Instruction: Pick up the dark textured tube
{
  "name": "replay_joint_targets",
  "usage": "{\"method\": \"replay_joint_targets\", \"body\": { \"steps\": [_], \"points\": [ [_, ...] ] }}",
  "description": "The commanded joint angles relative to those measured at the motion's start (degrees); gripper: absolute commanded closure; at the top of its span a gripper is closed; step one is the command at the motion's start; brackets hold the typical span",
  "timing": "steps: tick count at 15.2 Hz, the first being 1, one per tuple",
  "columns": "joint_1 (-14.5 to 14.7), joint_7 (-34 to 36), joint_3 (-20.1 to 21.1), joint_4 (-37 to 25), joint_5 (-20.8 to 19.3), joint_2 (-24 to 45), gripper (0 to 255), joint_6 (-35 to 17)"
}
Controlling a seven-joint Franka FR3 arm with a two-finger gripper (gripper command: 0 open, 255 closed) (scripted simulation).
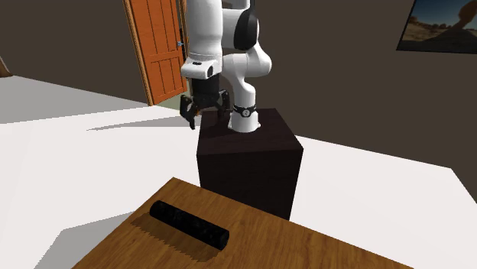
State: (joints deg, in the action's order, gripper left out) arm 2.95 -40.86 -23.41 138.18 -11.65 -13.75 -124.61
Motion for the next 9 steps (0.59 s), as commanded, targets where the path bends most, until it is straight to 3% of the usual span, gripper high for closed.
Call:
{"method": "replay_joint_targets", "body": {
  "steps": [1,5,9],
  "points": [
    [0.7,-4.8,-1.6,-1.7,1.9,4.5,0,-3.4],
    [1.4,-15.0,-3.4,-6.4,8.2,14.5,0,-8.9],
    [0.1,-25.4,-2.4,-12.4,15.8,24.5,0,-12.4]
  ]
}}
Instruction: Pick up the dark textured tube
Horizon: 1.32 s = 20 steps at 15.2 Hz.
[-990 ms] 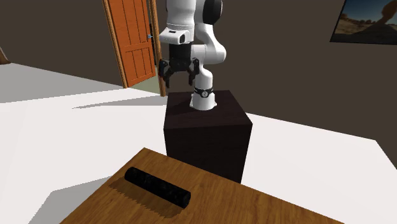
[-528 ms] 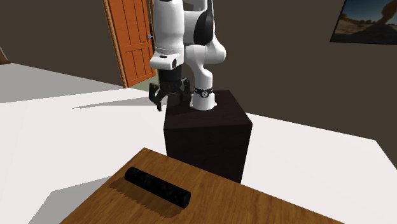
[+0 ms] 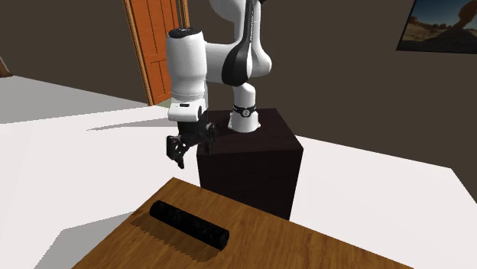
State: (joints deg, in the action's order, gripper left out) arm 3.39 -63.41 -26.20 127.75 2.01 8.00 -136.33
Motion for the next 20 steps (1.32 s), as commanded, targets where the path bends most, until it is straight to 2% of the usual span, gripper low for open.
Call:
{"method": "replay_joint_targets", "body": {
  "steps": [1,5,10,19,20],
  "points": [
    [-1.0,-5.3,1.0,-3.7,3.9,5.2,0,-1.2],
    [-4.3,-13.6,4.5,-11.4,9.5,14.4,0,-2.6],
    [-8.2,-21.1,8.9,-22.1,13.4,25.1,0,-2.8],
    [-9.3,-22.2,10.4,-22.6,15.0,29.4,0,-6.6],
    [-9.4,-22.3,10.4,-22.6,15.0,29.4,255,-6.6]
  ]
}}
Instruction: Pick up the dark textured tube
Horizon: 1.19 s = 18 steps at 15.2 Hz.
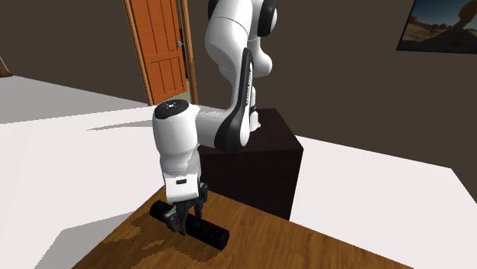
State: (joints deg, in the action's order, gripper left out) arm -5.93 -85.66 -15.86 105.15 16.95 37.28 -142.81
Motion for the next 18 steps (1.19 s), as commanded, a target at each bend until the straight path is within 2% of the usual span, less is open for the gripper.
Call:
{"method": "replay_joint_targets", "body": {
  "steps": [1,9,18],
  "points": [
    [0.0,0.0,0.0,-0.1,0.0,0.1,255,-0.1],
    [0.0,0.0,0.0,0.0,0.0,0.1,255,-0.1],
    [1.2,1.3,-1.6,0.5,-1.9,-5.0,255,4.4]
  ]
}}
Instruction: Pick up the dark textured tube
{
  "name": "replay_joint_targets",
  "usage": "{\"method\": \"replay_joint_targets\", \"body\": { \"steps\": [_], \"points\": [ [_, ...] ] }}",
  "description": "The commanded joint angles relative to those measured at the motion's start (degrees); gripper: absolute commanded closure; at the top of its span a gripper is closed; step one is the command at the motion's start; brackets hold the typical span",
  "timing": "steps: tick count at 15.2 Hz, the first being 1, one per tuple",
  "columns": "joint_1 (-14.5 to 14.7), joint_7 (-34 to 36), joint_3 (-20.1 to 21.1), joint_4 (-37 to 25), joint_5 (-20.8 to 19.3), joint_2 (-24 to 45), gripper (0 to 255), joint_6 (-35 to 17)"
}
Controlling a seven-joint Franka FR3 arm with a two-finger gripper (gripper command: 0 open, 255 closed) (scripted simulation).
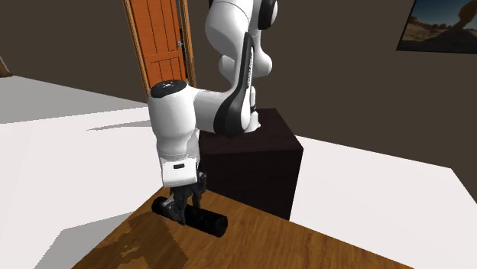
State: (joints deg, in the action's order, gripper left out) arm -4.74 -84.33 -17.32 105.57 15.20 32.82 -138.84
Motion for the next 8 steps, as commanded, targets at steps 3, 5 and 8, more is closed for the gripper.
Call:
{"method": "replay_joint_targets", "body": {
  "steps": [3,5,8],
  "points": [
    [0.4,0.5,-0.7,0.0,-0.9,-2.1,255,2.1],
    [0.6,0.8,-1.0,-0.1,-1.3,-3.1,255,3.1],
    [0.7,1.0,-1.2,-0.2,-1.6,-3.7,255,3.8]
  ]
}}
